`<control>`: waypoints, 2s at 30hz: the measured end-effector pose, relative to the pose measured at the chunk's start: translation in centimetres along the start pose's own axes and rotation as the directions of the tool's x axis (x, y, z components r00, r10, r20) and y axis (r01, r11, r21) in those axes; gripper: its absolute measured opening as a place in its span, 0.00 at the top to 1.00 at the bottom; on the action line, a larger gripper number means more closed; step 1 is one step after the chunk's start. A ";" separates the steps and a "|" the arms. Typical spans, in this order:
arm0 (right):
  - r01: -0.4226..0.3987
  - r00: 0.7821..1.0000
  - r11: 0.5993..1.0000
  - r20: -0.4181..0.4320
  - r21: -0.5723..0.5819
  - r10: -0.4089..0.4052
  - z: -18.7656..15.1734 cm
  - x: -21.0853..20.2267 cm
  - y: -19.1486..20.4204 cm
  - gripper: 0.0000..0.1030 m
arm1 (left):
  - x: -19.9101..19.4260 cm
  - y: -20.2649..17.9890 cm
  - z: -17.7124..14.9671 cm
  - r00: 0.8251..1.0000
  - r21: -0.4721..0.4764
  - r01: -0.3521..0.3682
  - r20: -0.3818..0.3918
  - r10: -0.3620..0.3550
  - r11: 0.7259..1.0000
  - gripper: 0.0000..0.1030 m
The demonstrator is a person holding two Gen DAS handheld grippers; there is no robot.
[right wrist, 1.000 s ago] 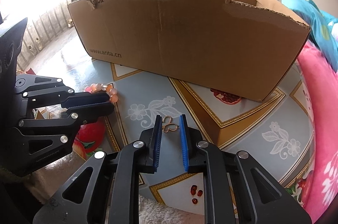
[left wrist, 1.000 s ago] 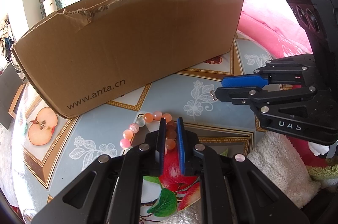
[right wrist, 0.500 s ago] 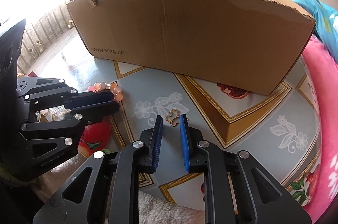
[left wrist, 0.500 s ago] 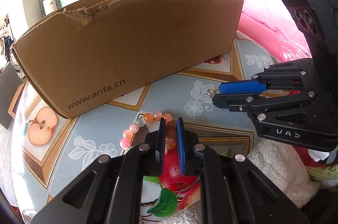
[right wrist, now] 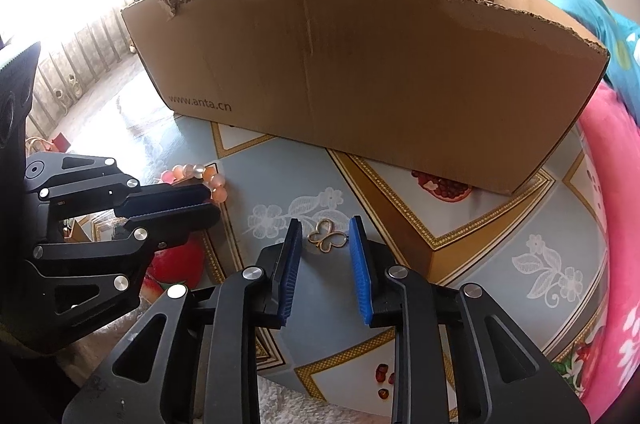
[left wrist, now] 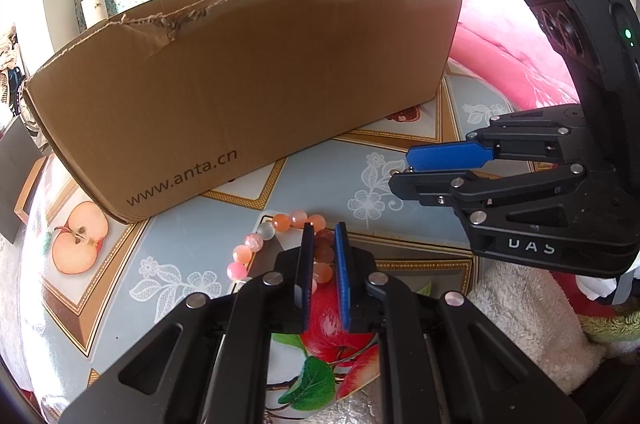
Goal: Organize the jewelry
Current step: 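Lift the pink bead bracelet with the left tool while the right tool lifts the butterfly charm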
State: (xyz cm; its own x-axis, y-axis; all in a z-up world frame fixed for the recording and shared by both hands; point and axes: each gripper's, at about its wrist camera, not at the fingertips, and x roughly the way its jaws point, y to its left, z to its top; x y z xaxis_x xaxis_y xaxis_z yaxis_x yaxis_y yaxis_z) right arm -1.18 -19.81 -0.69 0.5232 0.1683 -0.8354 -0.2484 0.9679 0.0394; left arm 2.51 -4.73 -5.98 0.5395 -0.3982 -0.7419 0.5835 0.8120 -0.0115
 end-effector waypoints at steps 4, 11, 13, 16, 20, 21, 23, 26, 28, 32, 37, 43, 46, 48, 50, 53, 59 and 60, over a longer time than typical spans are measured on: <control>0.016 1.000 1.000 0.001 -0.025 -0.016 0.1 0.3 0.4 0.76 | 0.0 0.0 0.0 1.000 -0.001 0.000 0.001 0.000 1.000 0.90; 0.023 1.000 0.999 -0.007 -0.031 -0.023 0.5 0.7 1.1 0.82 | 0.0 0.0 0.0 1.000 -0.001 0.000 0.001 0.000 1.000 0.90; 0.020 1.000 0.999 -0.008 -0.028 -0.020 0.6 0.8 1.2 0.82 | 0.0 0.0 0.0 1.000 -0.001 0.000 0.002 0.000 1.000 0.91; 0.017 1.000 1.000 -0.009 -0.022 -0.017 0.6 0.8 1.0 0.83 | 0.0 0.0 0.0 1.000 0.001 0.000 0.001 0.000 1.000 0.90; 0.000 1.000 1.000 -0.013 -0.009 0.000 0.7 0.6 0.2 0.83 | -0.1 0.0 0.1 1.000 0.000 0.000 0.003 0.000 1.000 0.90; -0.003 1.000 1.000 -0.015 -0.006 0.003 0.7 0.6 0.1 0.83 | -0.1 0.0 0.0 1.000 0.000 0.000 0.003 0.000 1.000 0.90; -0.008 1.000 1.000 -0.017 -0.002 0.008 0.7 0.3 -0.3 0.83 | -0.1 0.0 0.1 1.000 -0.001 0.001 0.003 -0.001 1.000 0.90; -0.023 0.999 1.000 -0.022 0.019 0.024 0.6 -0.1 -1.0 0.93 | 0.0 0.0 0.0 1.000 0.000 0.000 0.003 0.000 1.000 0.90; -0.030 0.999 0.999 -0.025 0.041 0.031 0.6 -0.3 -1.3 0.93 | -0.1 0.0 0.0 1.000 -0.001 0.000 0.004 0.000 1.000 0.90; -0.032 0.999 0.998 -0.018 0.051 0.033 0.5 -1.0 -1.8 0.93 | -0.1 0.0 0.1 1.000 0.002 -0.001 0.003 0.001 1.000 0.90; -0.013 1.000 0.999 -0.011 0.037 0.013 0.4 -1.9 -1.7 0.76 | -0.1 0.0 0.1 1.000 0.001 -0.001 0.004 0.001 1.000 0.90; 0.001 0.999 1.000 -0.032 -0.006 -0.001 0.6 -1.3 -0.9 0.72 | -0.1 0.0 0.1 1.000 0.002 0.000 0.005 0.000 1.000 0.90; 0.010 0.998 0.998 -0.058 -0.066 -0.014 0.9 -0.7 -0.5 0.72 | -0.1 0.0 0.1 1.000 0.005 0.000 0.004 0.000 1.000 0.90; -0.011 0.997 0.996 -0.074 -0.087 0.004 1.1 -0.5 -0.5 0.72 | -0.1 -0.1 0.1 1.000 0.004 0.001 0.005 -0.001 1.000 0.90; -0.032 0.995 0.995 -0.097 -0.099 0.022 1.5 -0.4 -0.8 0.74 | -0.1 -0.1 0.1 1.000 0.004 -0.001 0.005 0.001 1.000 0.90; -0.047 0.992 0.991 -0.120 -0.129 0.031 1.7 -0.6 -1.0 0.83 | -0.1 0.0 0.0 1.000 0.005 0.001 0.005 -0.001 1.000 0.90; -0.065 0.988 0.988 -0.152 -0.138 0.043 2.2 -0.2 -0.9 0.86 | -0.1 0.0 0.0 1.000 0.004 0.002 0.006 -0.002 1.000 0.90; -0.067 0.987 0.989 -0.153 -0.135 0.046 2.2 -0.3 -0.9 0.86 | -0.1 0.0 0.0 1.000 0.003 0.003 0.007 -0.003 1.000 0.90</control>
State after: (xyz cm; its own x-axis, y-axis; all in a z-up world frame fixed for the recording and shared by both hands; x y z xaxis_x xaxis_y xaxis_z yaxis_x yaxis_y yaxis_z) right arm 0.69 -20.36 0.67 0.3804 0.1818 -0.9068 -0.3904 0.9204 0.0207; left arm 2.48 -4.69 -5.87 0.5420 -0.4031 -0.7374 0.5869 0.8096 -0.0112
